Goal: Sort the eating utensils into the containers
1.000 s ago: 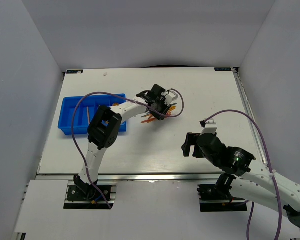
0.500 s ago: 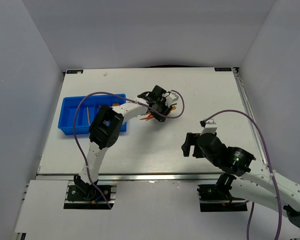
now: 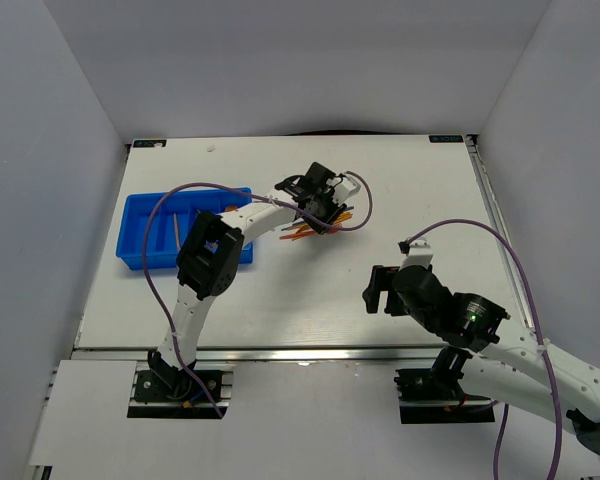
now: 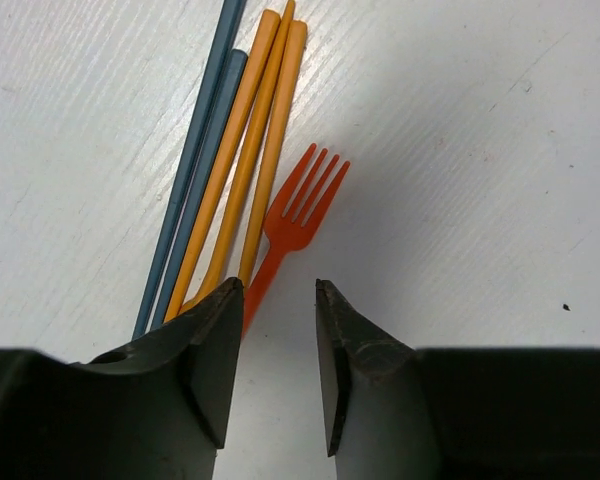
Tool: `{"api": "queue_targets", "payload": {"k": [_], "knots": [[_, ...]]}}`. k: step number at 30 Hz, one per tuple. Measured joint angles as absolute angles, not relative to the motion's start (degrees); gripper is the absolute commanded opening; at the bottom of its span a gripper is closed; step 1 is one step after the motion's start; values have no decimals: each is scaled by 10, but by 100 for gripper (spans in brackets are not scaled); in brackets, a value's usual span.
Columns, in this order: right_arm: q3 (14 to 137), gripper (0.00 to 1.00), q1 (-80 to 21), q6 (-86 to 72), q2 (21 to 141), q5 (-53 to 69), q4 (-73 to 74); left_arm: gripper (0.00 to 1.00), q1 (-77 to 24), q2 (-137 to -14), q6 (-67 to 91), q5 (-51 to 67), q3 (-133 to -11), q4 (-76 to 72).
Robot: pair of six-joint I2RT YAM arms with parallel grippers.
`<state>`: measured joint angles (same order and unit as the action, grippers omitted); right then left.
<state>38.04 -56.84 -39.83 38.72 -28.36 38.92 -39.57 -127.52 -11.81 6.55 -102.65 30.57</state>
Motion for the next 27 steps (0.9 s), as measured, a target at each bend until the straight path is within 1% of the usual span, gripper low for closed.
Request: {"api": "queue_targets", "payload": {"k": [6,25,27], "knots": [[380,89,-568,-398,387,-284,389,41,-396,-1281,-125,64,-1031,314],[380,89,-568,-389,396,-284,389,41,-388,-1300,-126,68,-1022,306],[380,89,-568,-389,397,-284,389,38,-388,-1300,-126,70,-1019,299]]}}
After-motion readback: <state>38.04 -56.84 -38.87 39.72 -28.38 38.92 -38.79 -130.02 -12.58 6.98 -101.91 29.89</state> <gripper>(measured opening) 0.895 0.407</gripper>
